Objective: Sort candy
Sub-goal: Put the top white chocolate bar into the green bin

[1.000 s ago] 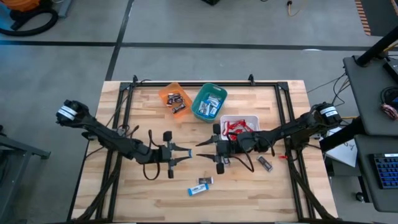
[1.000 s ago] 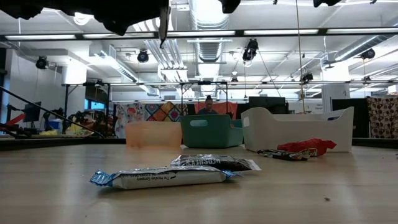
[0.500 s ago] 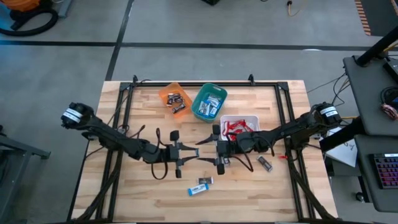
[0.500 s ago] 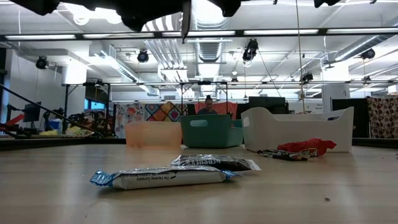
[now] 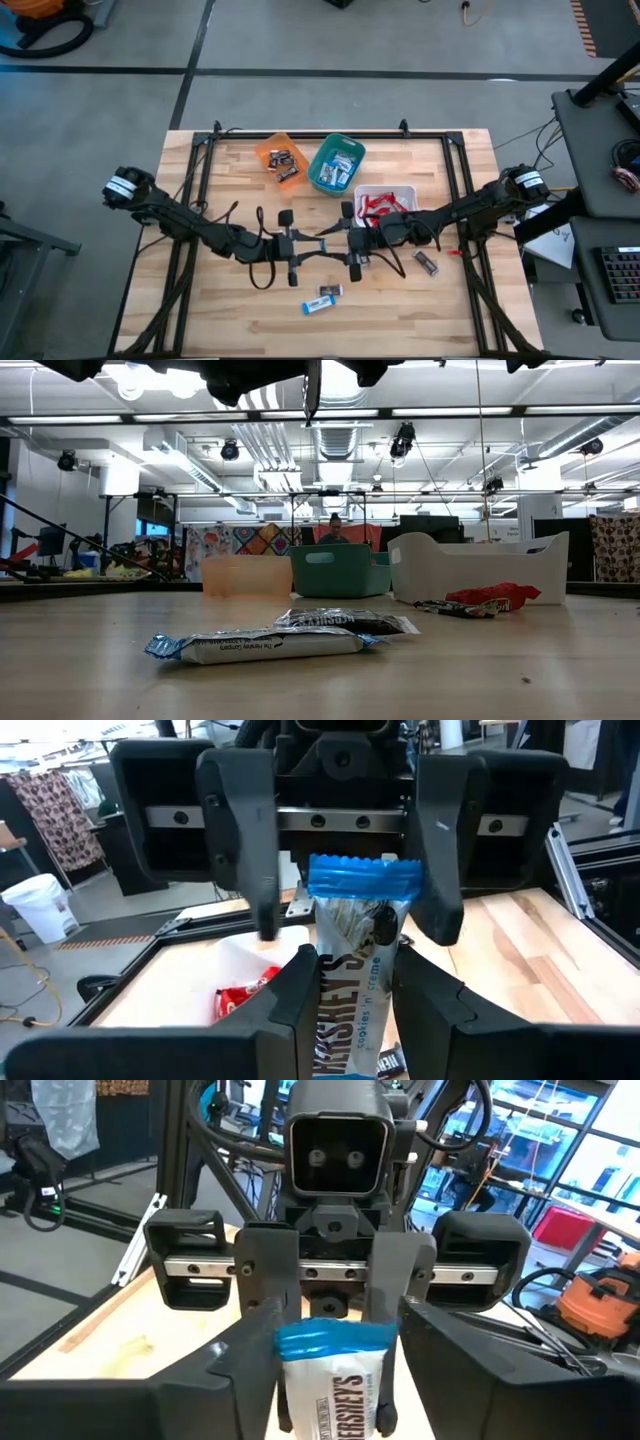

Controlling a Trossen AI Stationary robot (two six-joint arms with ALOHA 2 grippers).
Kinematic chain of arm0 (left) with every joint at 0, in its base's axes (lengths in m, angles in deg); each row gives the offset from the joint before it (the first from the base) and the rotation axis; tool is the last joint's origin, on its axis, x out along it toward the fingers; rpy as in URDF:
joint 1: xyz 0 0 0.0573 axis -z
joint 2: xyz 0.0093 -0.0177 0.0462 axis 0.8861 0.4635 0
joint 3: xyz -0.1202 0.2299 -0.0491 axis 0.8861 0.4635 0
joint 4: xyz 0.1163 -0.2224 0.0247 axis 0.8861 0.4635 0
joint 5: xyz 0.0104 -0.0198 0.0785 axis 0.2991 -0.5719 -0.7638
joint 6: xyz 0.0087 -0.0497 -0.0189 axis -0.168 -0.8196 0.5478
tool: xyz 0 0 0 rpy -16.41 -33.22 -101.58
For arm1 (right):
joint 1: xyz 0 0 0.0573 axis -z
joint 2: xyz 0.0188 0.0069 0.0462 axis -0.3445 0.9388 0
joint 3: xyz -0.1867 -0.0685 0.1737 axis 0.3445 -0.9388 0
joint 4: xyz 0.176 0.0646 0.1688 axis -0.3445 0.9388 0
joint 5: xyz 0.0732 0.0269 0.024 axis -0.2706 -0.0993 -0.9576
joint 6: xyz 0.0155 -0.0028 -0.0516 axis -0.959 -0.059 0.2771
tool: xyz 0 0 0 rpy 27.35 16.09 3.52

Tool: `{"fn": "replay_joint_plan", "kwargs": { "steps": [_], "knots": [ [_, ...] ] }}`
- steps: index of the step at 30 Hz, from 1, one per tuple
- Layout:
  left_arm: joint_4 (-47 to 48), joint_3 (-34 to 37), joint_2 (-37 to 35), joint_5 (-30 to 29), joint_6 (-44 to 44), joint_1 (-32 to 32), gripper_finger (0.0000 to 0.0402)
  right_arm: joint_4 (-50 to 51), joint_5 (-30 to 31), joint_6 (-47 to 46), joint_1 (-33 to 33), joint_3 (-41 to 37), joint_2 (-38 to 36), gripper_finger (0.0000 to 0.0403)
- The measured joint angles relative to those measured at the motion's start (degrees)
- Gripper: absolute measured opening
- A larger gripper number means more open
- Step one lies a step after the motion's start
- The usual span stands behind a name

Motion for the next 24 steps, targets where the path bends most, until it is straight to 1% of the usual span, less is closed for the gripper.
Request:
{"fn": "replay_joint_plan", "kwargs": {
  "steps": [9, 12, 15, 19, 24],
  "knots": [
    [0.00, -0.48, -0.04, -0.03, 0.52, -0.12, 0.0080, 0.46, -0.11, 0.00, 0.00, 0.02, 0.00, 0.0108],
    [0.02, -0.48, -0.04, -0.05, 0.50, -0.13, 0.0080, 0.49, -0.04, 0.12, 0.00, 0.02, 0.00, 0.0082],
    [0.03, -0.48, -0.04, -0.07, 0.50, -0.13, 0.0080, 0.82, -0.02, 0.11, 0.00, 0.04, -0.02, 0.0072],
    [0.04, -0.46, -0.04, -0.05, 0.50, -0.13, 0.0081, 0.90, -0.02, -0.01, 0.00, 0.06, -0.02, 0.0073],
    [0.02, -0.46, -0.04, -0.05, 0.10, -0.13, 0.0105, 0.83, 0.22, -0.15, 0.02, 0.07, -0.02, 0.0073]
  ]
}}
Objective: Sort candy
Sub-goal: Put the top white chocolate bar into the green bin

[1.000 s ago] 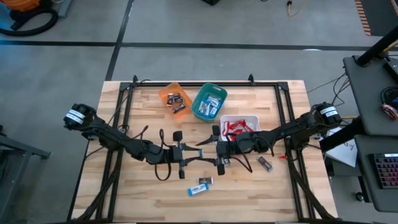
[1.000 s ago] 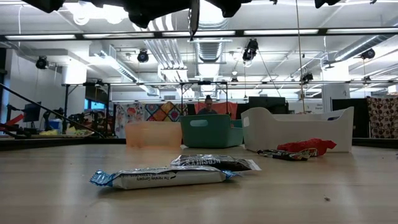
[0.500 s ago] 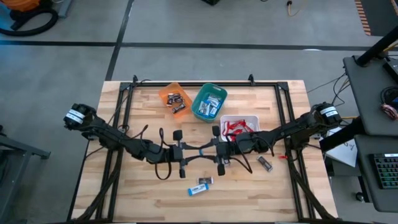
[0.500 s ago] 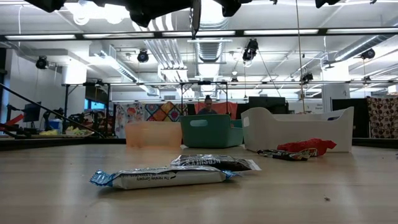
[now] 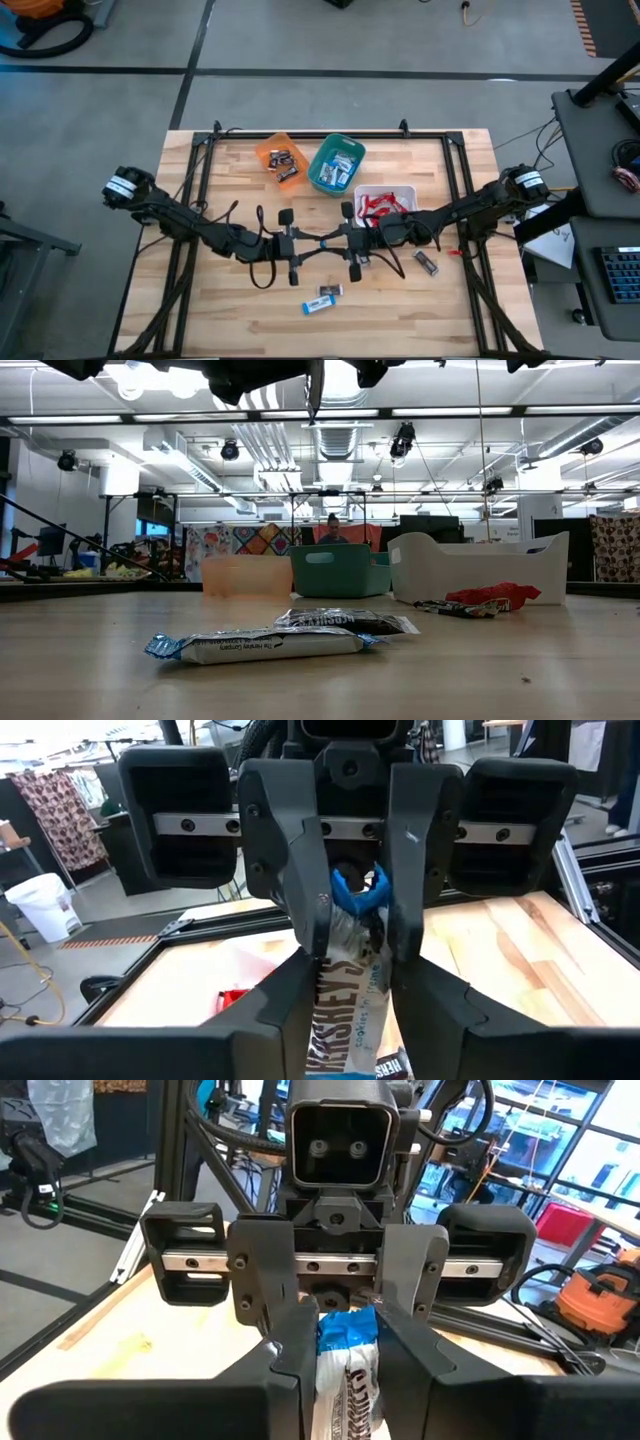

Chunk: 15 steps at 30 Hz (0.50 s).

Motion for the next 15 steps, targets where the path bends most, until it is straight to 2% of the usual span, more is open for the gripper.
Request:
{"fn": "replay_joint_plan", "kwargs": {
  "steps": [8, 15],
  "knots": [
    [1.91, 0.00, -0.15, -0.25, -0.85, 0.00, 0.0157, 0.00, 0.34, -1.45, 0.97, -0.02, 0.00, 0.0068],
    [8.68, 0.00, -1.43, -2.73, -3.04, -0.07, 0.0169, 1.36, -0.41, -2.91, 3.79, -0.07, 0.00, 0.0068]
  ]
}}
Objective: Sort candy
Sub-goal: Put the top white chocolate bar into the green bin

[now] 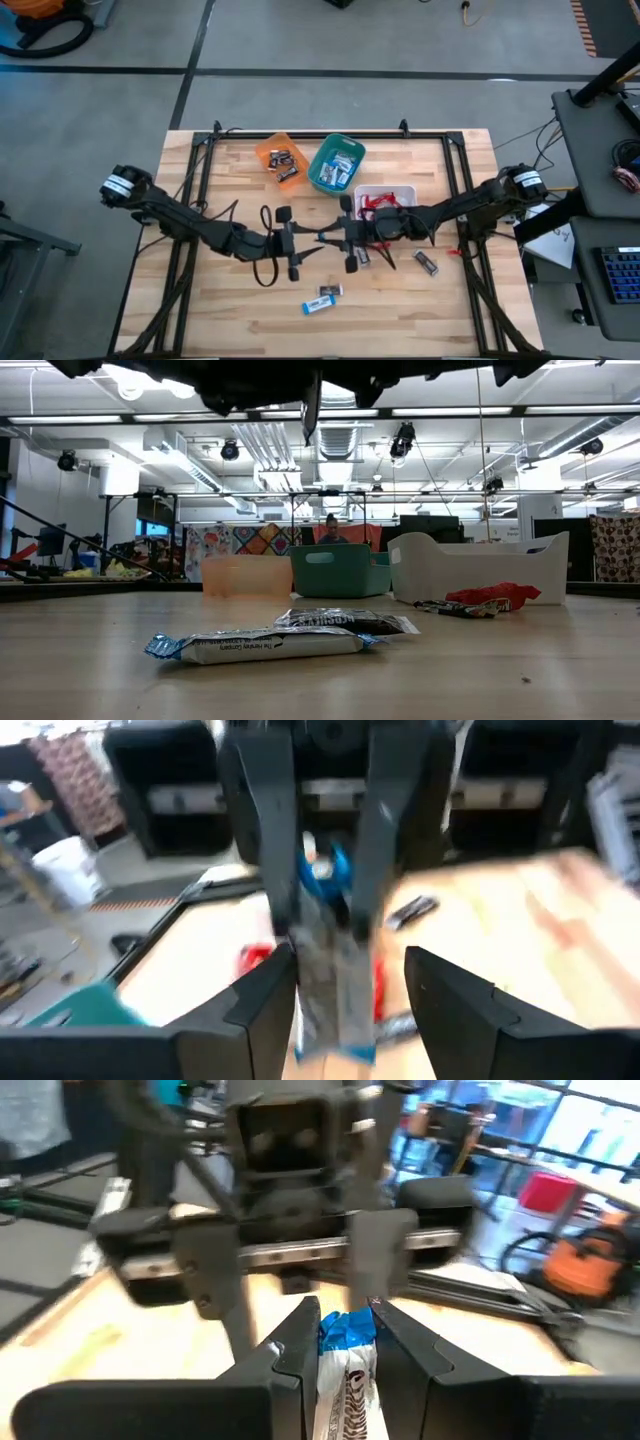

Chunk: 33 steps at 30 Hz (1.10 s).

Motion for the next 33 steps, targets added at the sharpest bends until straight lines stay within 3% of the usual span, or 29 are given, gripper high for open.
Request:
{"fn": "replay_joint_plan", "kwargs": {
  "steps": [9, 17, 25, 33],
  "knots": [
    [22.84, 0.17, -7.53, -6.76, -7.01, 0.15, 0.0170, -0.15, 1.98, -1.44, 6.43, 0.00, -0.83, 0.0068],
    [39.59, 0.20, -13.21, -7.01, -15.54, 0.13, 0.0170, 1.69, 17.32, -12.16, 16.72, 0.00, -0.90, 0.0068],
    [43.51, 1.07, -14.87, -7.20, -19.82, 0.13, 0.0170, 4.65, 17.93, -22.93, 28.07, 0.02, 1.54, 0.0068],
    [43.85, 2.04, -14.67, -7.18, -21.11, 0.09, 0.0167, 6.26, 17.30, -28.68, 33.09, 0.02, 7.66, 0.0068]
  ]
}}
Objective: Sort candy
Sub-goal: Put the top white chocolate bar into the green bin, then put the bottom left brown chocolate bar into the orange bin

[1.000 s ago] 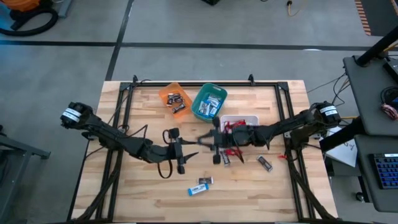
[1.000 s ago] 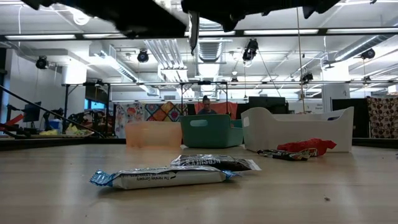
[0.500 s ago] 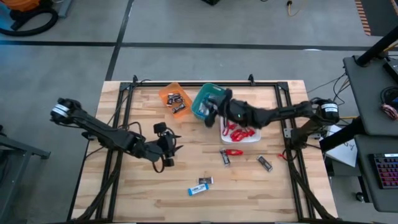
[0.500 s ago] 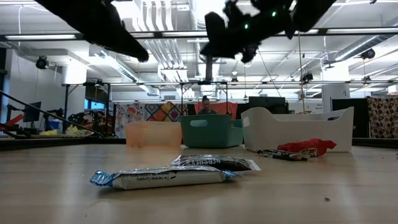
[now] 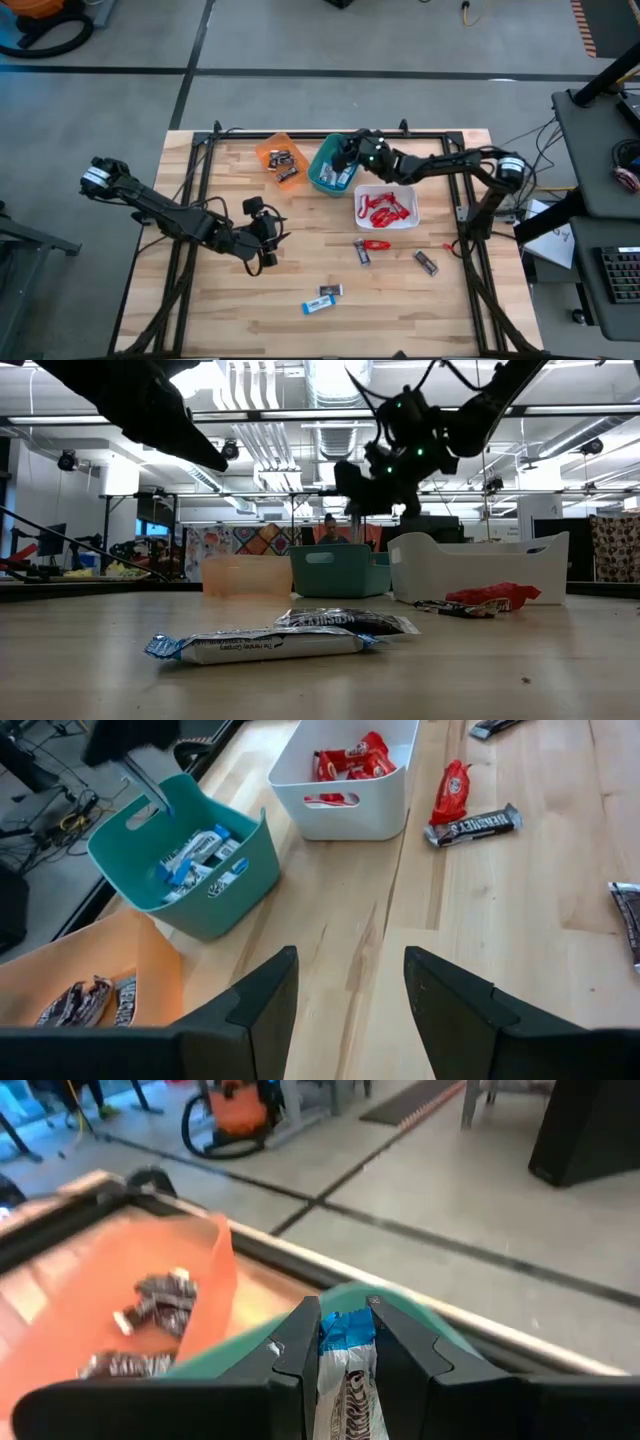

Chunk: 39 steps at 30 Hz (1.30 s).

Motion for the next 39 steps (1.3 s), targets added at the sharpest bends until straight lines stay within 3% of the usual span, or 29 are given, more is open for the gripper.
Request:
{"fn": "replay_joint_plan", "kwargs": {
  "steps": [13, 24, 28, 39],
  "knots": [
    [0.15, 0.30, 0.00, 0.00, 0.00, 0.07, 0.0159, 1.18, -0.09, -1.53, -0.09, 0.00, 4.27, 0.0076],
    [0.13, 0.31, 0.00, 1.03, -0.01, 0.07, 0.0159, 3.57, -0.19, -2.12, -0.22, 0.00, 4.22, 0.0178],
    [0.11, 0.32, 0.00, 4.29, -0.25, 0.07, 0.0159, 3.76, -0.46, -2.04, -0.22, 0.00, 3.00, 0.0202],
    [-6.02, 0.32, 3.90, 18.31, -1.06, 0.11, 0.0159, 13.34, -6.91, -1.98, -5.74, 0.00, -8.59, 0.0206]
  ]
}}
